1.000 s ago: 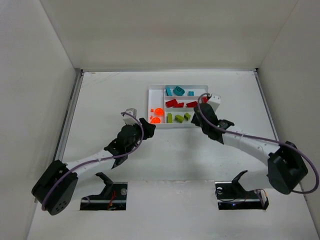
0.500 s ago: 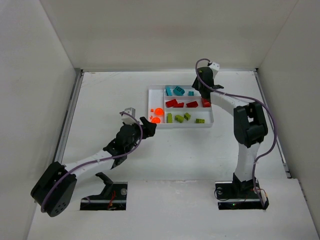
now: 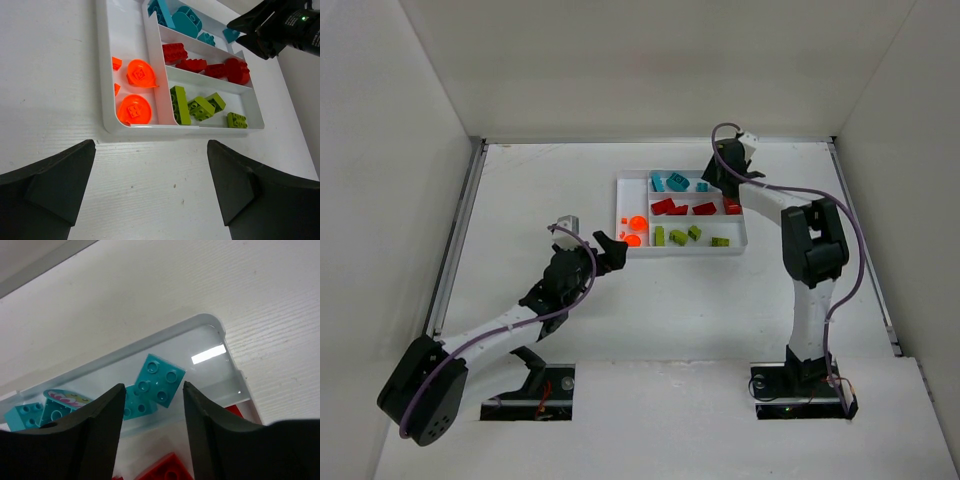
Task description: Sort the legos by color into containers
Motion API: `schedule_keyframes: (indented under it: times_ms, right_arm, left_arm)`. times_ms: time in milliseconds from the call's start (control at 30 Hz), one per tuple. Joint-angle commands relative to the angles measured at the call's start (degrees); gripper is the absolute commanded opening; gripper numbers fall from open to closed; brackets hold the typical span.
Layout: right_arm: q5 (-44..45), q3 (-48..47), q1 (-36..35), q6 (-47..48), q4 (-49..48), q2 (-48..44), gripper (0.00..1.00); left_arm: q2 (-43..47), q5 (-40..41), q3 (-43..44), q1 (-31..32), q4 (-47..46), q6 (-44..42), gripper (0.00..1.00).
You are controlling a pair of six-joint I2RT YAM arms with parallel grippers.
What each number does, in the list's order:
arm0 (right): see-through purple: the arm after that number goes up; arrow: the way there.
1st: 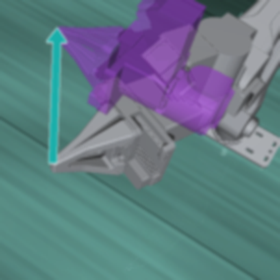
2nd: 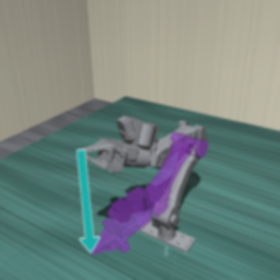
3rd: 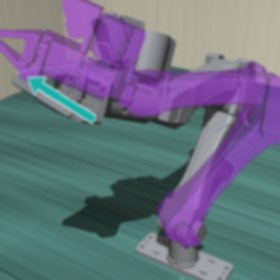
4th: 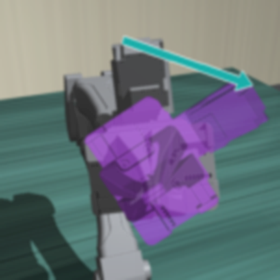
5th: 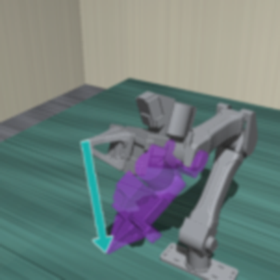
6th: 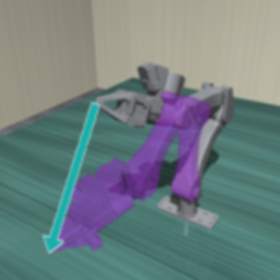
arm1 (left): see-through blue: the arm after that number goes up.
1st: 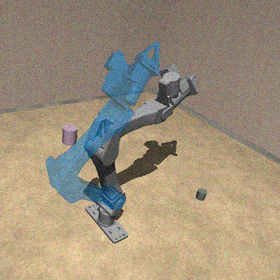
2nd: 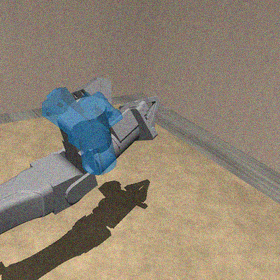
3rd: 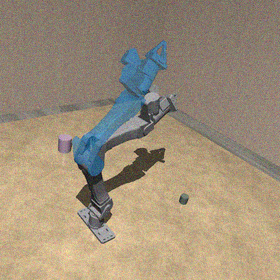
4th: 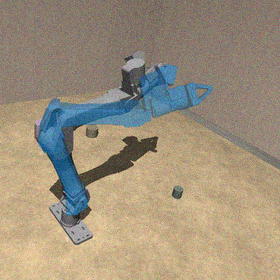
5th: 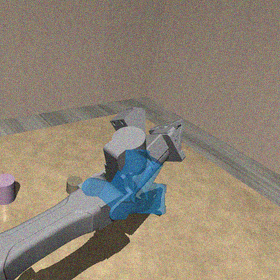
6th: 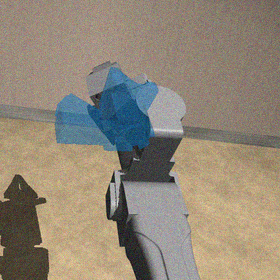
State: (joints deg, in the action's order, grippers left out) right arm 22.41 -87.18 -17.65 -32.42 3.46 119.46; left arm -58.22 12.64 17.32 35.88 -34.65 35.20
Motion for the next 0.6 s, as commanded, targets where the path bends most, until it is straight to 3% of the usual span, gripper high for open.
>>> schedule_keyframes:
  times_ms: [0, 100, 267, 500, 567]
  right_arm:
    - [0.17, 1.04, -0.15, -1.41, -2.32, -2.91, 0.59]
    - [-0.18, 3.15, -0.15, -1.68, -4.08, -5.89, 0.64]
    - [0.79, 8.5, -0.58, -0.8, -6.18, -15.72, 0.65]
    - [4.3, 28.61, -2.17, 2.71, -12.86, -41.37, 0.61]
    - [5.53, 36.6, -2.34, 2.72, -13.92, -50.77, 0.54]
  left_arm:
    - [0.65, 0.72, -0.27, -0.42, -2.44, 0.13, 1.0]
    - [0.82, 1.5, -0.53, -0.33, -2.7, -0.22, 1.0]
    - [1.79, 3.0, -0.8, -1.65, -0.86, 0.48, 1.0]
    - [3.98, 4.85, -1.59, -3.23, 0.73, 1.54, 1.0]
    - [4.69, 5.28, -1.85, -3.58, 0.81, 1.54, 1.0]
